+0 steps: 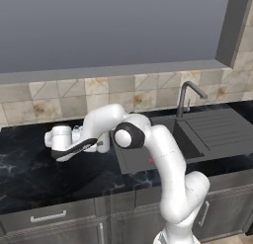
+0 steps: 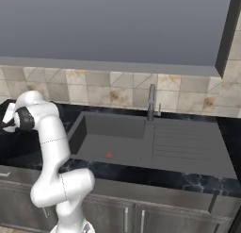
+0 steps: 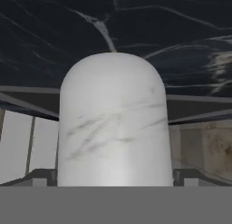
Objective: Restock the sink supplies by placing the sponge and soap dispenser on the counter and next to the sink. Make sure the soap dispenser is upright.
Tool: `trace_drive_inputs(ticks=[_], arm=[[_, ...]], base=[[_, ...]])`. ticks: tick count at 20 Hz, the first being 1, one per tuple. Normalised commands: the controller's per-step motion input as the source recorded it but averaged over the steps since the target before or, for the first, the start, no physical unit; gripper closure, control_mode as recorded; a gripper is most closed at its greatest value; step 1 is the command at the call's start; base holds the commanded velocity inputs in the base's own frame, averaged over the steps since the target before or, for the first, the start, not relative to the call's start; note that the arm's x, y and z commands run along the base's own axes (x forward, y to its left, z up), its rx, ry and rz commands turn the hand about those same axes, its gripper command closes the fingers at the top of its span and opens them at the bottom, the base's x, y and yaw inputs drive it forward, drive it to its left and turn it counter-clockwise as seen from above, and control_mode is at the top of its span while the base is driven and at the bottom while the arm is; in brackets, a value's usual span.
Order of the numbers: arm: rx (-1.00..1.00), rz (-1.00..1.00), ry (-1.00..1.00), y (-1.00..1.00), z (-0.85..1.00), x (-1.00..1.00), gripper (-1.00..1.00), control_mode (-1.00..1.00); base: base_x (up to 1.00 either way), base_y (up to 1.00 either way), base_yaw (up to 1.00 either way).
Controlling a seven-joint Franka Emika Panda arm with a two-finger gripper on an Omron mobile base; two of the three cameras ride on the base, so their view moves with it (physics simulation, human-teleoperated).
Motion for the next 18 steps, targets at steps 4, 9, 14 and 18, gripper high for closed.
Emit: trace_drive_inputs(ticks=[4,9,14,18], arm=[[0.00,0.06,-0.04,0.02,-0.27,0.02,1.00,-1.00],[0.00,0.07,-0.06,0.00,-0.27,0.00,1.00,-1.00],[0.00,0.07,-0.03,0.00,-0.23,0.00,1.00,-1.00],[0.00,0.06,0.00,0.00,-0.31,0.00,-1.00,-1.00]], base=[[0.00,0.00,0.00],[0.00,0.00,0.00],[0.00,0.00,0.00],[0.00,0.00,0.00]])
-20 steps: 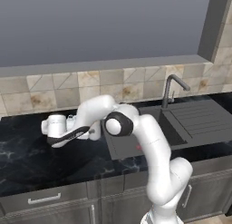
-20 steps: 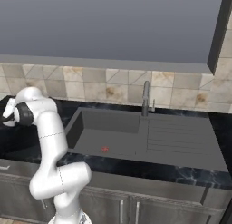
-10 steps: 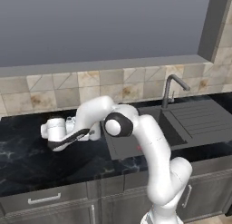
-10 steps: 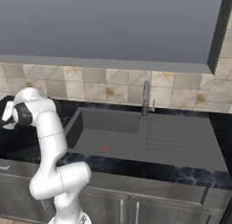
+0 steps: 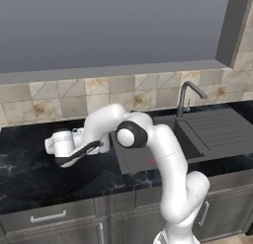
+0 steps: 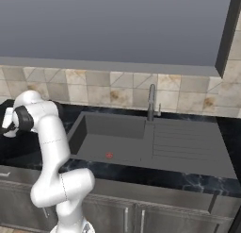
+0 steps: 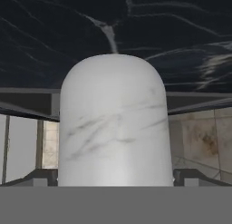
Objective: Restock the sink supplies by placing the sponge and soap dispenser on the counter and next to the sink. Make sure the soap dispenser is upright.
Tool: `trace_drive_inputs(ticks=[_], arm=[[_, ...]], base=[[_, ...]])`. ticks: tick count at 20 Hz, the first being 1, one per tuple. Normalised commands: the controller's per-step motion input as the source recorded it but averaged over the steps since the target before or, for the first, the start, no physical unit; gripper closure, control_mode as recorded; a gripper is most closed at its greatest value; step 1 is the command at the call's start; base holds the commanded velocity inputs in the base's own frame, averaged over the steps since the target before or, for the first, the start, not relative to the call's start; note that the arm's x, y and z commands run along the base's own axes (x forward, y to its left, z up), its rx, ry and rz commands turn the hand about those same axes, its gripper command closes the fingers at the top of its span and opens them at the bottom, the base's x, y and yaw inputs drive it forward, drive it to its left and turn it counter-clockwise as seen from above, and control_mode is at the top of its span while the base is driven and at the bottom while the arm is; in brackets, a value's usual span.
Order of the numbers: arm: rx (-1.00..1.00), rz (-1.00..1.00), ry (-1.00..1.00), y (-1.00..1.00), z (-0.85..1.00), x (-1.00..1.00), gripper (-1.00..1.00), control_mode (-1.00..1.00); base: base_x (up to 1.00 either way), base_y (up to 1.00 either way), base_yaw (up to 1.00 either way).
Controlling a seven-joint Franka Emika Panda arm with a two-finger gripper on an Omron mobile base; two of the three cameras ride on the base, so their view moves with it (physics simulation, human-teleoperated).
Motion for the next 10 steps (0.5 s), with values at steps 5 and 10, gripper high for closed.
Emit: trace_drive_inputs(ticks=[5,10], arm=[[0.00,0.07,0.00,0.00,-0.19,0.00,-1.00,-1.00],[0.00,0.07,0.00,0.00,-0.07,0.00,-1.00,-1.00]], base=[[0.00,0.00,0.00],[0.00,0.00,0.00]])
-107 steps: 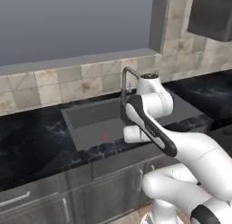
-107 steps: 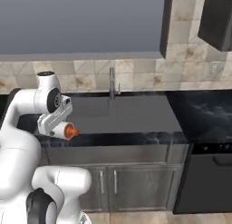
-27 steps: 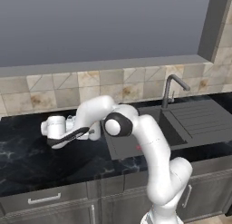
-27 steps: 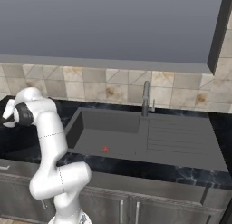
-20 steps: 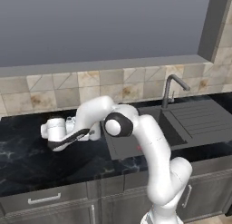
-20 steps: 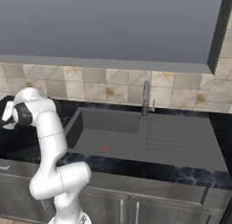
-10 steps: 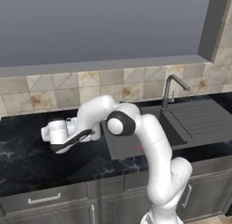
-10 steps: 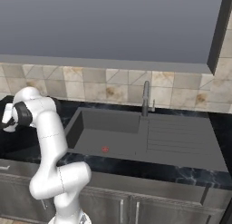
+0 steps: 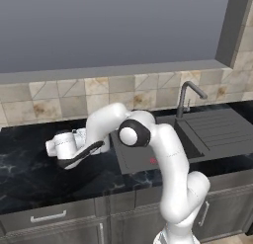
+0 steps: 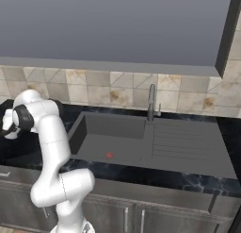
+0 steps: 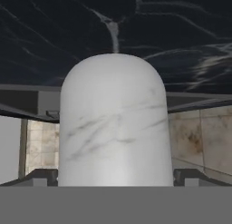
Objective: Restock the sink supplies by placing the sponge and soap dispenser on the counter and next to the sink. Make sure the soap dispenser is upright.
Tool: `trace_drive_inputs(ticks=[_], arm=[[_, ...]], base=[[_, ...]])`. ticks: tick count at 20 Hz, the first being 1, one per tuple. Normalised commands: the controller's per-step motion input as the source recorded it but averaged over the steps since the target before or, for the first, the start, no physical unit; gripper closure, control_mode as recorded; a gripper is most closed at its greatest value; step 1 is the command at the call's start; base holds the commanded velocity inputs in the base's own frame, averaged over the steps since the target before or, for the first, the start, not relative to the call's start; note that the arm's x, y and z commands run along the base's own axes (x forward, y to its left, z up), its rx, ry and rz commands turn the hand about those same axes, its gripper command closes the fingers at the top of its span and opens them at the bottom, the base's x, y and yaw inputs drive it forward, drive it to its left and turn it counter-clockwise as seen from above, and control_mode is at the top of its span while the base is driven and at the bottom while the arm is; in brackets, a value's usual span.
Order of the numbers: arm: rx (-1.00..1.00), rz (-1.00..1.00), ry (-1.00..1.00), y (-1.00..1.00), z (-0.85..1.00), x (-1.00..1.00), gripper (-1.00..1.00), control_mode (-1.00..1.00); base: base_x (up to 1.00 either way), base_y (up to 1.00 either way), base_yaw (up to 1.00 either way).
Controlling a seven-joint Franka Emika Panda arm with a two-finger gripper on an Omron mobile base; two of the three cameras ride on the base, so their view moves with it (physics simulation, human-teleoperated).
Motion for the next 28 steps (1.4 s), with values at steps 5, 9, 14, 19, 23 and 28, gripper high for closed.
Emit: trace_drive_inputs(ticks=[5,9,14,19,23,28], arm=[[0.00,0.07,0.00,0.00,-0.05,0.00,-1.00,-1.00],[0.00,0.07,0.00,0.00,-0.08,0.00,-1.00,-1.00],[0.00,0.05,0.00,0.00,-0.10,0.00,-1.00,-1.00],[0.02,0.02,0.00,0.00,-0.22,0.00,-1.00,-1.00],[0.07,0.03,-0.01,0.06,-0.25,-0.01,-1.00,-1.00],[0.06,0.01,0.00,0.13,-0.19,-0.02,-1.00,-1.00]], base=[[0.00,0.00,0.00],[0.00,0.00,0.00],[0.00,0.00,0.00],[0.00,0.00,0.00],[0.00,0.00,0.00],[0.00,0.00,0.00]])
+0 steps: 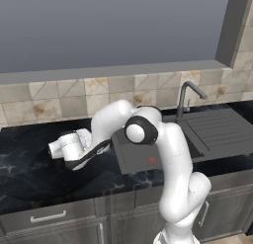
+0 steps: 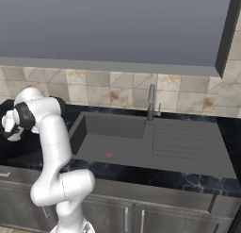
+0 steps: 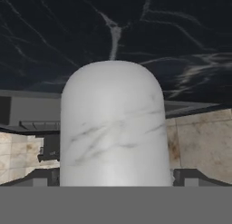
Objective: Restock the sink supplies by placing the sponge and soap dispenser on the counter and next to the sink. Make sure the soap dispenser is upright.
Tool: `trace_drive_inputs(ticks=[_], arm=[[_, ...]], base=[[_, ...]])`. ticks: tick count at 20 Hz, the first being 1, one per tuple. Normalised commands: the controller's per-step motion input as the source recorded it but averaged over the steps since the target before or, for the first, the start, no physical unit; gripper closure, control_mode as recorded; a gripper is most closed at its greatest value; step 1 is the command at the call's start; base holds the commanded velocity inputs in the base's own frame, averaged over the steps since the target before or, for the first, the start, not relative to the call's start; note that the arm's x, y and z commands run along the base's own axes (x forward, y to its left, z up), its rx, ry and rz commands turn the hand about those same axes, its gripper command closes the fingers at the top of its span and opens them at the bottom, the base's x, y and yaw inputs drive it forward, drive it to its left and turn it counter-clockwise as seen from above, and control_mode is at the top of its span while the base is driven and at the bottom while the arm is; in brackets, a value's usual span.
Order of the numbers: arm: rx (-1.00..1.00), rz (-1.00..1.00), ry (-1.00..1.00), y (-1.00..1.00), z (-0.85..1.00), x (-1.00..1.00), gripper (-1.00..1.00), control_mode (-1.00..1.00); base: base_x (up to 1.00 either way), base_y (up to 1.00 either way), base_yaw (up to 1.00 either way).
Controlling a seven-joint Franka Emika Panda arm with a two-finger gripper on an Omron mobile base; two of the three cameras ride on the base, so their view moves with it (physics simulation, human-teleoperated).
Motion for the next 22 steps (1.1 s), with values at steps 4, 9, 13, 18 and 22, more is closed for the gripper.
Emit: trace_drive_inputs(ticks=[4,9,13,18,22], arm=[[0.02,0.00,0.00,0.24,-0.17,0.00,-1.00,-1.00],[0.00,0.00,0.00,0.39,-0.20,0.00,-1.00,-1.00],[0.00,0.00,0.00,0.36,-0.12,0.00,-1.00,-1.00],[0.00,0.00,-0.01,0.27,0.02,-0.04,-1.00,-1.00],[0.00,0.00,-0.07,0.07,0.35,-0.39,-1.00,-1.00]], base=[[0.00,0.00,0.00],[0.00,0.00,0.00],[0.00,0.00,0.00],[0.00,0.00,0.00],[0.00,0.00,0.00]])
